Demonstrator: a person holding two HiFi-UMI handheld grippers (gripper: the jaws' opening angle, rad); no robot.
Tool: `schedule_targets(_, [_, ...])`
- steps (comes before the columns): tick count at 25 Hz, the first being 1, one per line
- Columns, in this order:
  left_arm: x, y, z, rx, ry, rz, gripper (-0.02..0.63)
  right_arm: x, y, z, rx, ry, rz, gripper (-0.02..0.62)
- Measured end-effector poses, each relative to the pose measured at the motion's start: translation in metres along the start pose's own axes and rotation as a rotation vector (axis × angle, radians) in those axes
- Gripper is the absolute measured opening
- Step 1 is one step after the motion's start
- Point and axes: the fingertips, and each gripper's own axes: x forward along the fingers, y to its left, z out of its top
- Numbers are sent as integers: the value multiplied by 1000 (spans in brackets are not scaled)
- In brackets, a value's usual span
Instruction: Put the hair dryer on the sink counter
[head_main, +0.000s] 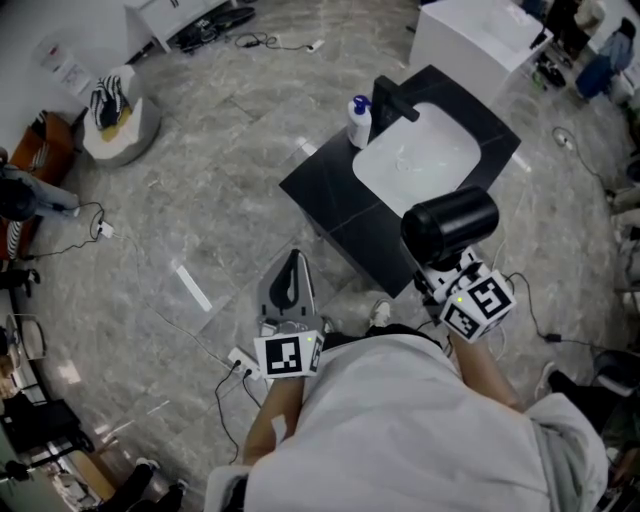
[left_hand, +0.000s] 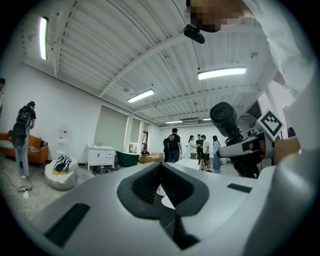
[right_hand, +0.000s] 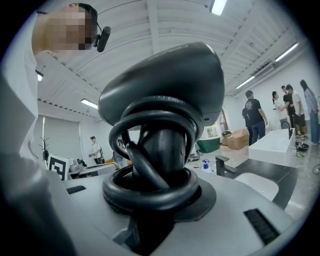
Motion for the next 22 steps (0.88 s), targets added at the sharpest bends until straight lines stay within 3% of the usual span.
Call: schedule_targets(22, [6,7,3,12,3,5,2,13,-7,-23,41,56,-9,156])
